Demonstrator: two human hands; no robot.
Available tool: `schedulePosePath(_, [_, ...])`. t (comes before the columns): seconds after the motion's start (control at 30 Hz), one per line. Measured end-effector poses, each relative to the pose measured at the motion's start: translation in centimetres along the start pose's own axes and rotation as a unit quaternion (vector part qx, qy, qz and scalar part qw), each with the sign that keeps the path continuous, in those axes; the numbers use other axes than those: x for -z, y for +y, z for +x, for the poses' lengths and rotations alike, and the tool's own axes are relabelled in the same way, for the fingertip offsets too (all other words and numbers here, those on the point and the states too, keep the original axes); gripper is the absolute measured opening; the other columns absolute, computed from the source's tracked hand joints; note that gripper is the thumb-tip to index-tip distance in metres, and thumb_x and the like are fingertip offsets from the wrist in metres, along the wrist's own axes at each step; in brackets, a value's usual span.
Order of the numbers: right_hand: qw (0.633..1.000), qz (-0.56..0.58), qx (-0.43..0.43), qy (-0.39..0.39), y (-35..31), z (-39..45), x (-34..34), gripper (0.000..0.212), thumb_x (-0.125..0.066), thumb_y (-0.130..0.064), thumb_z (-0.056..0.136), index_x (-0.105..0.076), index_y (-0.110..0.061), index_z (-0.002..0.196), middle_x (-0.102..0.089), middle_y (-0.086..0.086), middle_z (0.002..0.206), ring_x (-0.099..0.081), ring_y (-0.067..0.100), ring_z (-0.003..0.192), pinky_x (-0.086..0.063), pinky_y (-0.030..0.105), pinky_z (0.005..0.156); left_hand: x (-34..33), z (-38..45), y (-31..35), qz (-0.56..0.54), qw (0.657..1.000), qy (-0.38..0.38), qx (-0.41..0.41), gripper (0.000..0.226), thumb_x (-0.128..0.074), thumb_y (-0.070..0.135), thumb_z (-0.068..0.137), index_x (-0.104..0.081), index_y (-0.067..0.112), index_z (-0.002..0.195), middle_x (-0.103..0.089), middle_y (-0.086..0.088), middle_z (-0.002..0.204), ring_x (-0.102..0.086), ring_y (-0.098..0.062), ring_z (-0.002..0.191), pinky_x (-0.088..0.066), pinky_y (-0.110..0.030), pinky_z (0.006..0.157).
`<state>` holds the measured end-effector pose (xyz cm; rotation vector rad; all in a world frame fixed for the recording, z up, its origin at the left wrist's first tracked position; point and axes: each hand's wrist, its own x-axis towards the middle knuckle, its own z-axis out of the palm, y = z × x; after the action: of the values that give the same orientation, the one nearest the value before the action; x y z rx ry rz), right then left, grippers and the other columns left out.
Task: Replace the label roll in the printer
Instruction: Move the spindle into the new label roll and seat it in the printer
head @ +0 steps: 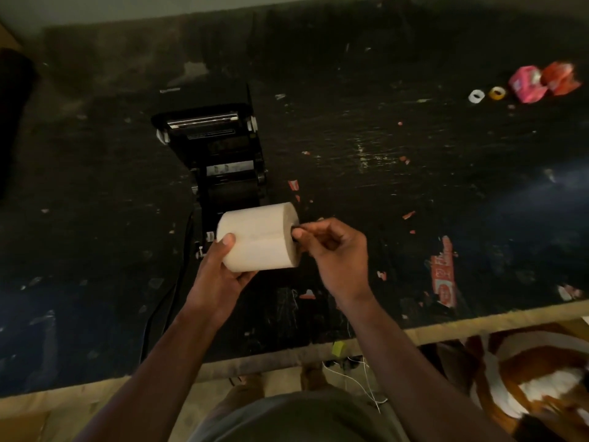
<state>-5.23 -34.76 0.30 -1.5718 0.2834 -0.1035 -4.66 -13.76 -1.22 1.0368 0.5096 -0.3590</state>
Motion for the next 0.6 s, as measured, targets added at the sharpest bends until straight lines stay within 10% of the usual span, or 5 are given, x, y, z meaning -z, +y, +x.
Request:
schedulePosePath(0.2, [0.961, -0.262, -0.026, 0.082, 6.2, 1.6, 6.4, 0.018, -0.073, -0.017, 0.093, -0.069, -0.029, 0.106, -0.073, -0.01, 0.098, -0.073, 0.009, 0.087, -0.059, 0.019, 0.07, 1.6, -0.3, 0.2, -0.013, 1.0, -0.007, 0.001, 0.037, -0.054, 0.034, 0.1, -0.06, 0.029, 0.136, -0.073, -0.005, 0.135, -0.067, -0.027, 0.126, -0.062, -0.041, 0.092])
schedulePosePath(0.33, [0.869, -0.488, -0.083, -0.009, 11.0, 3.7, 10.3, 0.051, -0.076, -0.028, 0.089, -0.059, -0.022, 0.137, -0.058, 0.006, 0.131, -0.057, 0.024, 0.122, -0.055, 0.04, 0.099, 1.2, -0.6, 0.3, -0.024, 1.0, -0.003, 0.001, 0.043, -0.052, 0.036, 0.1, -0.052, 0.027, 0.143, -0.071, -0.005, 0.137, -0.065, -0.029, 0.129, -0.062, -0.043, 0.093])
schedulePosePath(0.6, [0.856, -0.515, -0.017, -0.03, 13.6, 5.4, 10.7, 0.043, -0.077, -0.034, 0.089, -0.066, -0.023, 0.129, -0.059, 0.003, 0.128, -0.059, 0.022, 0.118, -0.055, 0.038, 0.095, 0.2, -0.6, 0.2, -0.03, 0.999, -0.012, 0.016, 0.053, -0.056, 0.042, 0.094, -0.052, 0.028, 0.145, -0.071, -0.006, 0.137, -0.067, -0.029, 0.126, -0.062, -0.042, 0.089])
